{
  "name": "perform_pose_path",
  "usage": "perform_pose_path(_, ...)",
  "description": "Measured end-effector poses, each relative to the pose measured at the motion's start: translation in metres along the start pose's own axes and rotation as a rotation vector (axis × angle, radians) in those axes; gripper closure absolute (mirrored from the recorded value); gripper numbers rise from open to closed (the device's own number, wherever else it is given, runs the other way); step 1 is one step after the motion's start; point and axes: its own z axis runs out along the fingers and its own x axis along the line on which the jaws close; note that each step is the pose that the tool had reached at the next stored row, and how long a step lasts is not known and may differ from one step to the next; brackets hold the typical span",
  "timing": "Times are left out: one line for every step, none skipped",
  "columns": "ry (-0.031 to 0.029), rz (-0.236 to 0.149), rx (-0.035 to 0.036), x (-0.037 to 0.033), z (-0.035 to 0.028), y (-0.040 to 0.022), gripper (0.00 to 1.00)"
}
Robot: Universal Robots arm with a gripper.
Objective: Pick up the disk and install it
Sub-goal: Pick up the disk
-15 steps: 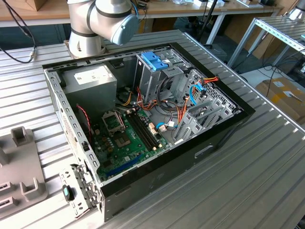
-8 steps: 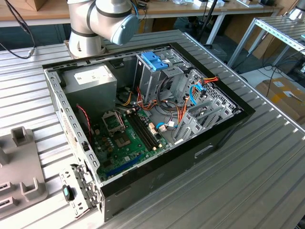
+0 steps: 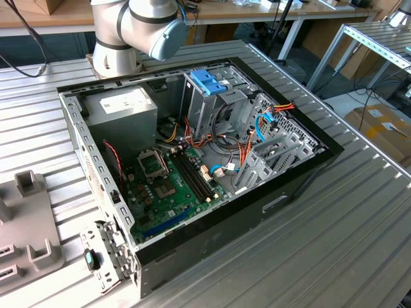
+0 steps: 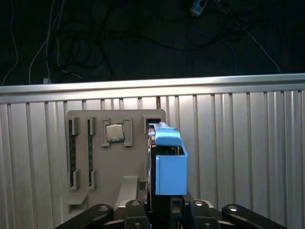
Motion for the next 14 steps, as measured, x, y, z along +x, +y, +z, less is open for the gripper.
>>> perform_pose_path(0.0000, 0.000, 0.0000, 0.0000, 0.0000, 0.0000, 0.65)
perform_pose_path(0.0001, 0.000, -0.0002, 0.0000, -0.0004, 0.0000, 0.65)
perform_pose_path(0.0001, 0.000, -0.0001, -0.0001, -0.0027, -0.0001, 0.65)
perform_pose_path(0.0001, 0.000, -0.0001, -0.0001, -0.0057, -0.0001, 0.65)
perform_pose_path(0.0001, 0.000, 0.0000, -0.0001, -0.0082, -0.0001, 0.65)
perform_pose_path(0.0001, 0.000, 0.0000, -0.0002, -0.0114, -0.0002, 0.65)
perform_pose_path(0.0001, 0.000, 0.0000, -0.0002, -0.0142, -0.0002, 0.65)
perform_pose_path(0.0000, 0.000, 0.0000, -0.0003, -0.0184, -0.0003, 0.65)
perform_pose_path(0.0001, 0.000, 0.0000, -0.0003, -0.0213, -0.0003, 0.65)
perform_pose_path(0.0000, 0.000, 0.0001, -0.0004, -0.0266, -0.0004, 0.65)
perform_pose_path(0.0000, 0.000, 0.0001, -0.0005, -0.0326, -0.0005, 0.65)
perform_pose_path(0.0000, 0.000, 0.0000, -0.0006, -0.0364, -0.0005, 0.65)
perform_pose_path(0.0001, 0.000, 0.0000, -0.0006, -0.0396, -0.0006, 0.65)
perform_pose_path(0.0000, 0.000, 0.0000, -0.0007, -0.0429, -0.0006, 0.65)
